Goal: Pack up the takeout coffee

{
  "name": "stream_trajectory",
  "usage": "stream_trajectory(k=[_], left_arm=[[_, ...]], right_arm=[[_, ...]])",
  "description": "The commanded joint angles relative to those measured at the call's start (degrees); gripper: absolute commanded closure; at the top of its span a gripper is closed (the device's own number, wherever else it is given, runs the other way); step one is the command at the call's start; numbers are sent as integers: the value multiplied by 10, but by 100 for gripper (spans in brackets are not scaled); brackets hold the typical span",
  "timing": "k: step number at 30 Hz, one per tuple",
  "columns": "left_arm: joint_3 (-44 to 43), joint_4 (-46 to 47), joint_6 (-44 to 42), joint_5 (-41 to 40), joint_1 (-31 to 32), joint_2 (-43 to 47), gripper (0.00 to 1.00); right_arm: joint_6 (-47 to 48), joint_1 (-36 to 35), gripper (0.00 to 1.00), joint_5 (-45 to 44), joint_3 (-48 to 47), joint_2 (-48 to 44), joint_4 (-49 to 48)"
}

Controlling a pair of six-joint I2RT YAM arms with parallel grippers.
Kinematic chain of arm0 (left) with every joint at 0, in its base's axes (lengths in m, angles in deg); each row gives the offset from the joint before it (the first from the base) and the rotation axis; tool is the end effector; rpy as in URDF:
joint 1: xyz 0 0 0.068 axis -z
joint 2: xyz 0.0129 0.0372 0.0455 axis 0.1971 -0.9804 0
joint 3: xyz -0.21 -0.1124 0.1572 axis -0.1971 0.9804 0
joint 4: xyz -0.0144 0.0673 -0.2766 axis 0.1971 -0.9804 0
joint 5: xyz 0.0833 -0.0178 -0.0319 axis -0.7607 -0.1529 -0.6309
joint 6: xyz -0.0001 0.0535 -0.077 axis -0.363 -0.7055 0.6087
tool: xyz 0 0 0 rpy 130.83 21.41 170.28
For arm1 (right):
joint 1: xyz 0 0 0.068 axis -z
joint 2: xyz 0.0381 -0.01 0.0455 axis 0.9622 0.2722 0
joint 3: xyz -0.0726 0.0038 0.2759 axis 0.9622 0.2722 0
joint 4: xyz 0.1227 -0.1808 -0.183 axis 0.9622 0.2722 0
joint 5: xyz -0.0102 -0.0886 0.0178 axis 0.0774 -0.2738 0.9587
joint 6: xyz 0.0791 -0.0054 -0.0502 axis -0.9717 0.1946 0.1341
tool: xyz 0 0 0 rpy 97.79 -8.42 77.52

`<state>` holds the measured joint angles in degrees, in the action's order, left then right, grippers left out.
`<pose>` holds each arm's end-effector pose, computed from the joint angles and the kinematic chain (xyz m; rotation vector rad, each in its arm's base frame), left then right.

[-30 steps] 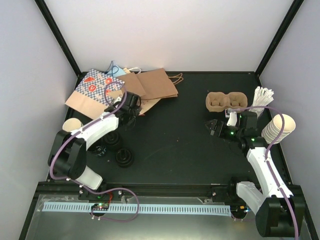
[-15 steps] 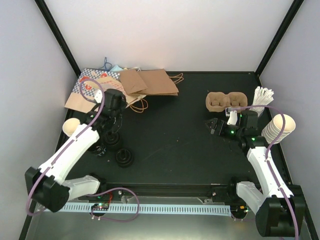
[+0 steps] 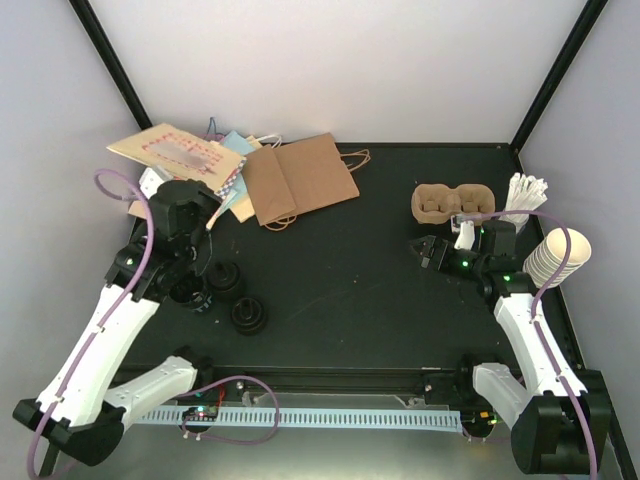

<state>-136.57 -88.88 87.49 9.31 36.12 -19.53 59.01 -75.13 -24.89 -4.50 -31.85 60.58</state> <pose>0.2360 -0.0635 0.4057 -0.9306 1.7140 -0.5192 0.2364 0.0548 0.2186 0.1292 2.2877 0.9699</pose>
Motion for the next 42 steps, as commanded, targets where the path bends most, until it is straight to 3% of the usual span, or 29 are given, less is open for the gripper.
stream_trajectory(k=[1,9,13,22,26,34,42], left_arm=[[-32,13,-66,-18,-2,24,98],[-53,110,-159,109,-2,24,98],[-67,172,-201,215,-2,9,98],[-73,238,-169,454,15,-47,99],[-49,241,-155,506,24,-58,98],[107,278,-116,597,32,-60,98],[157,136,-188,565,34,-32,98]], right_arm=[[-11,-1,0,16,-14,-2,-8],[-19,-1,0,24,-15,3,-14],[-26,-2,0,27,-17,7,-18],[-21,-2,0,-1,-19,0,0],[-19,-2,0,-14,-23,-3,9],[-7,-2,0,-78,-46,-35,64],[-4,-2,0,-93,-50,-44,82]])
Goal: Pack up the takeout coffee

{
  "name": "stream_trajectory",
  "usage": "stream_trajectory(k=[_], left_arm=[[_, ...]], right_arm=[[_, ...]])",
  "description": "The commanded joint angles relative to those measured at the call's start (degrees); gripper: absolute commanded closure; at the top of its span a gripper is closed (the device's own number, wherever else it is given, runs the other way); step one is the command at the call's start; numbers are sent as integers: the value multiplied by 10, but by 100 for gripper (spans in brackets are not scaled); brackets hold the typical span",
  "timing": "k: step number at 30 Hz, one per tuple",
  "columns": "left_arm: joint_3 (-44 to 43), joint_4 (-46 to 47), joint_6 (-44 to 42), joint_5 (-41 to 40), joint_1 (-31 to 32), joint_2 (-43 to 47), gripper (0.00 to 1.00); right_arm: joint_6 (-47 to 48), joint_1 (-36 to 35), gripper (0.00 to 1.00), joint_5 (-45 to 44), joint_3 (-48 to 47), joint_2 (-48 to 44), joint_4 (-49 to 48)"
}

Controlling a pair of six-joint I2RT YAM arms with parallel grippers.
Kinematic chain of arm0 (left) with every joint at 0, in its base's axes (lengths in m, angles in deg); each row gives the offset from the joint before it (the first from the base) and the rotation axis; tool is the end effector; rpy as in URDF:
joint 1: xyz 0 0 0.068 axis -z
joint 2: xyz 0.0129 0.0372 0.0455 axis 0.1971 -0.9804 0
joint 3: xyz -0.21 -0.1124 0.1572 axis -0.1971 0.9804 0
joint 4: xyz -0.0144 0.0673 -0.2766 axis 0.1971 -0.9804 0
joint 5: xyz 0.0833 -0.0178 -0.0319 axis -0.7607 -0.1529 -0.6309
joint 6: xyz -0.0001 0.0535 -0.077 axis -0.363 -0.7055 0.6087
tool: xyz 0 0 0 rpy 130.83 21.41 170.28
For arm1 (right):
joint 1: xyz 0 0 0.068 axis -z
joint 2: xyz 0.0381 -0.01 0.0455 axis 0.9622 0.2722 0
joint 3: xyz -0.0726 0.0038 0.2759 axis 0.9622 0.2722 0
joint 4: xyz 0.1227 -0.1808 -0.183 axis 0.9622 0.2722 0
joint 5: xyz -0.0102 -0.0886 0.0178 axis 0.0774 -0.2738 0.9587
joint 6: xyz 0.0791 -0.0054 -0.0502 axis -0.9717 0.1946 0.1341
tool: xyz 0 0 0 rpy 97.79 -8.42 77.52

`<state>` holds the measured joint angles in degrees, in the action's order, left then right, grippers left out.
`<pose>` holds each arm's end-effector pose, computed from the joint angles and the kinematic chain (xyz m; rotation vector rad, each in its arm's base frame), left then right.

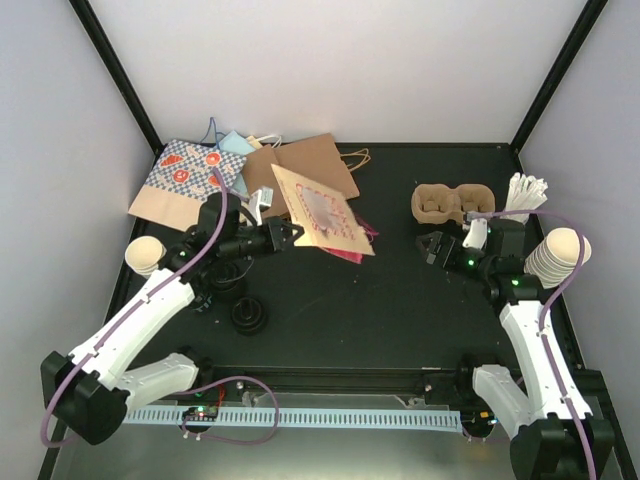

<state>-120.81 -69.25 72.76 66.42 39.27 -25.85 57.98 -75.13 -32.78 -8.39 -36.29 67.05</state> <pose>0.2408 -0.1725 0.3143 -0.0295 2.2163 -1.2832 0.2284 0.0449 0.2448 0.2137 2.2652 0.8202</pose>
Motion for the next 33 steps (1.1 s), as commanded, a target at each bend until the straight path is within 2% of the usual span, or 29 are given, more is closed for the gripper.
stream_trajectory(k=[1,8,17,26,33], left_arm=[[6,-72,-47,-3,3,36,98],[17,-152,-113,40,3,51,98],[-3,-237,-187,19,2,38,96],[-1,-267,-211,12,2,31,97],[4,-281,-230,14,2,30,97]], right_arm=[[7,-2,0,-10,-9,3,17],[19,-6,0,15,0,29,17],[20,-23,1,26,24,57,6],[26,-25,1,33,31,91,13],[20,-25,1,-15,14,101,29]])
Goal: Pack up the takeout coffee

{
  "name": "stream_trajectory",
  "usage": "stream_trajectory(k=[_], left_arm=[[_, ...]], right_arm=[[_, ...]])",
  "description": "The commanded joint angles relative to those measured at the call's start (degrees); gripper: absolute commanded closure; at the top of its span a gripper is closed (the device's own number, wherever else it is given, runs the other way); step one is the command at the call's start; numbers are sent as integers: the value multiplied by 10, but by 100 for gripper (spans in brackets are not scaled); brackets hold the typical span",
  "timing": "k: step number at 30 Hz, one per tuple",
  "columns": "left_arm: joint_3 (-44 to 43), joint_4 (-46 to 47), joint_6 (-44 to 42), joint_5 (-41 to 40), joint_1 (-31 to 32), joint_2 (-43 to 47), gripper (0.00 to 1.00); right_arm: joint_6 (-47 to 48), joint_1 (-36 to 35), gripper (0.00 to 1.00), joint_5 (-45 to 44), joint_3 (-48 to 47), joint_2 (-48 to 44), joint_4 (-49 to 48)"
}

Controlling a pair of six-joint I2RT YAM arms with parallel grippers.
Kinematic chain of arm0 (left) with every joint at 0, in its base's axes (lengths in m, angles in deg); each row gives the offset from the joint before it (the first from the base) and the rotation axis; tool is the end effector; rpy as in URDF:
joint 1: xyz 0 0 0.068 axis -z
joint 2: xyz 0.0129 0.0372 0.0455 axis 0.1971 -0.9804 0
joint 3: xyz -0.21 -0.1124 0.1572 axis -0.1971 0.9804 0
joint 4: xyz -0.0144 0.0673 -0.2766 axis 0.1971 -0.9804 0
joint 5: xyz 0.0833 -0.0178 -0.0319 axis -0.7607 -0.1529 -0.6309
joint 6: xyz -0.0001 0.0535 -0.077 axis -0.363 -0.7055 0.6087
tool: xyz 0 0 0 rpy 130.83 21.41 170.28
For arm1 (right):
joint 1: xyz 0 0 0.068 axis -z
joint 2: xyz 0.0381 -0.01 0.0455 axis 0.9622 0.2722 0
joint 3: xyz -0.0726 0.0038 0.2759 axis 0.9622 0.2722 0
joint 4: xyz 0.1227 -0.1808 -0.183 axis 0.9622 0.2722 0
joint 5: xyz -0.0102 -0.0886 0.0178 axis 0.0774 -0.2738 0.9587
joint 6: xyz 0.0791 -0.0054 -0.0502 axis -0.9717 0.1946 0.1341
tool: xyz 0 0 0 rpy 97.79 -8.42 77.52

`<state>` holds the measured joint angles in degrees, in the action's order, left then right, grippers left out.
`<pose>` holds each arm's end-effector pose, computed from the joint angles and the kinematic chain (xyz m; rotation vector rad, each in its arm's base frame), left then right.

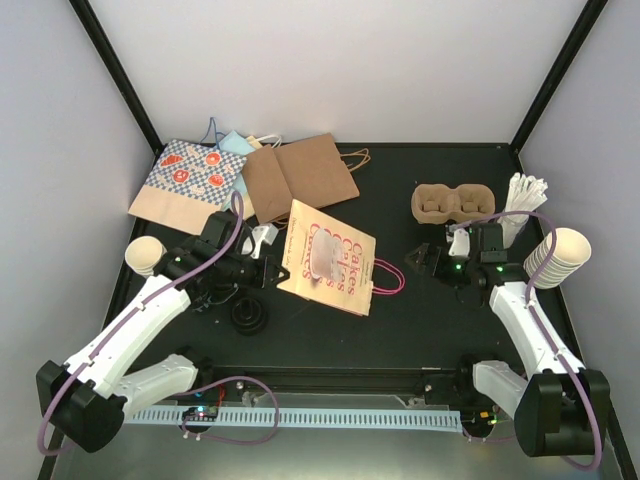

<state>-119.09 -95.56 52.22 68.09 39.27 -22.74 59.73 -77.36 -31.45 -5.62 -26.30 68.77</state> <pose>0.1926 -0.1494 0.2633 0.2689 2.5628 -1.0339 0.2345 0.0559 0.1868 0.2343 2.5117 0.8601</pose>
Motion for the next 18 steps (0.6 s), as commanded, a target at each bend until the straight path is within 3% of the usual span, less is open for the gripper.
stream_trajectory(k=[1,4,8,14,18], left_arm=[[-14,-20,-28,-2,2,-1,97],[-13,-23,-34,1,2,0,97],[-7,-24,-41,6,2,5,97],[15,-15,-41,7,2,3,98],[22,-11,-42,6,2,-8,98]], right_arm=[[-2,-2,1,-37,-15,3,13],[-19,-2,3,-71,-27,17,30],[-32,0,17,-118,-34,46,55],[-33,-1,32,-82,-1,54,14],[-36,-2,36,-84,11,58,-15]])
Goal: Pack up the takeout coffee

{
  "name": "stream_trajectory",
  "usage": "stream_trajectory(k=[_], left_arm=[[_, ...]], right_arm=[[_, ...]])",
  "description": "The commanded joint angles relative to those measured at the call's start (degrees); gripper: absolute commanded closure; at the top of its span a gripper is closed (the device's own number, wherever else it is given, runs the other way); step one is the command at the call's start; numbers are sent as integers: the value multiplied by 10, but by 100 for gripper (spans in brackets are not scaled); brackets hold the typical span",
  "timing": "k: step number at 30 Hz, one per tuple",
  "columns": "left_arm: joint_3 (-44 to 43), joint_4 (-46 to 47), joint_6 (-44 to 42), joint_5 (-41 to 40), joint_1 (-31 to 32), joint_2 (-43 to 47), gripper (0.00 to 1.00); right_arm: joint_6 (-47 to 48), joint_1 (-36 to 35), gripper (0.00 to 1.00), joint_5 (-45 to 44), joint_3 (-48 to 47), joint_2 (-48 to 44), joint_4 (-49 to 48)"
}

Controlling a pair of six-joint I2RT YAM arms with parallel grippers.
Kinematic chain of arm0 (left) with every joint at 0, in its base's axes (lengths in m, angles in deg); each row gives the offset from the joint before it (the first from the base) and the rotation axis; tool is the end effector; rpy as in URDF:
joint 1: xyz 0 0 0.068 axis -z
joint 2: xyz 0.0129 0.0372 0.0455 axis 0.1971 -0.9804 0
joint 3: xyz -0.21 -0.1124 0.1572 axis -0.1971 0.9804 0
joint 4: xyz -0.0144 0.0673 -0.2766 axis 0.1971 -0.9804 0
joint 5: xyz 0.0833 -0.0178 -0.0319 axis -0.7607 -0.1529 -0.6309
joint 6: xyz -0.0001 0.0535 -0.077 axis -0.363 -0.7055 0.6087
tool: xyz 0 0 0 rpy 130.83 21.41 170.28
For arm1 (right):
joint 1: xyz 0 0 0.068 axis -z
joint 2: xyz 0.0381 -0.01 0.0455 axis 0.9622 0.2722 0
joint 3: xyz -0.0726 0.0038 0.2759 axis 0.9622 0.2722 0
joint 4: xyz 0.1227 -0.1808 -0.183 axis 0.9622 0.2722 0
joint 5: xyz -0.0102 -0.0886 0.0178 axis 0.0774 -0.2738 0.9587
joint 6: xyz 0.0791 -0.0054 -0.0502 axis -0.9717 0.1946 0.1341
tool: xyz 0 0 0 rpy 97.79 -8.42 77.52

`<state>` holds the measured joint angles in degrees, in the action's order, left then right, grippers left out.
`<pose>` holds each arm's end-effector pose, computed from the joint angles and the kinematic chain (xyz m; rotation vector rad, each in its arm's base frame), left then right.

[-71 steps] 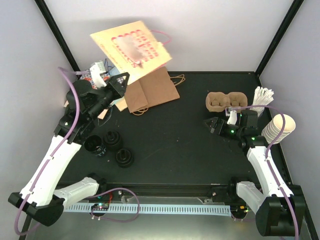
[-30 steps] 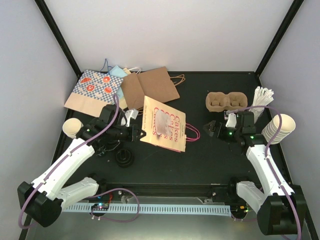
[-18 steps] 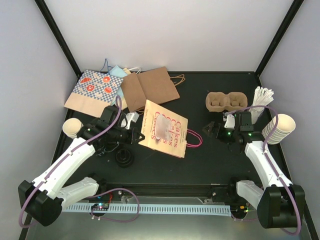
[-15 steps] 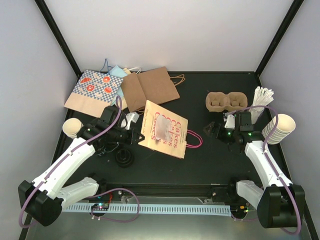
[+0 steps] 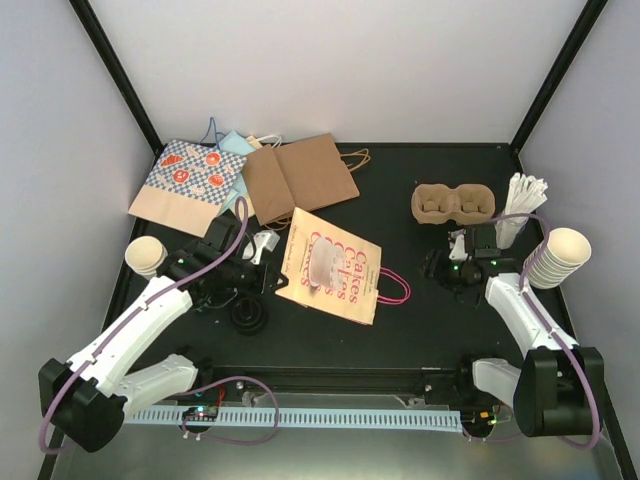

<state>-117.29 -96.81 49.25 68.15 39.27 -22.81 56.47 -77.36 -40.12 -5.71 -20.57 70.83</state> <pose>0.1879 -0.1470 0.2495 0.3204 2.5997 -1.0043 0.2398 0.0447 0.1577 0.4311 2.6430 0.6776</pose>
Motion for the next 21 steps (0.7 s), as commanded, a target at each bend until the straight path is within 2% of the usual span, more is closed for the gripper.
stream_trajectory(k=[1,3,6,11,15,20,21], left_arm=[[4,2,-13,5,2,-9,98],[2,2,-14,0,2,-13,98],[-1,0,-12,-11,1,-12,98],[6,0,-5,-31,1,-12,98],[14,10,5,-36,1,-11,98],[21,22,10,-33,1,-15,98],[21,22,9,-33,1,-17,98]], right_arm=[[-2,-3,36,0,12,7,-39],[3,-5,40,8,13,24,-47],[3,-20,41,11,14,48,-49],[-20,-77,40,-51,20,70,-39],[-53,-96,40,-99,32,68,-31],[-67,-109,41,-93,57,58,-49],[-68,-114,44,-93,58,60,-51]])
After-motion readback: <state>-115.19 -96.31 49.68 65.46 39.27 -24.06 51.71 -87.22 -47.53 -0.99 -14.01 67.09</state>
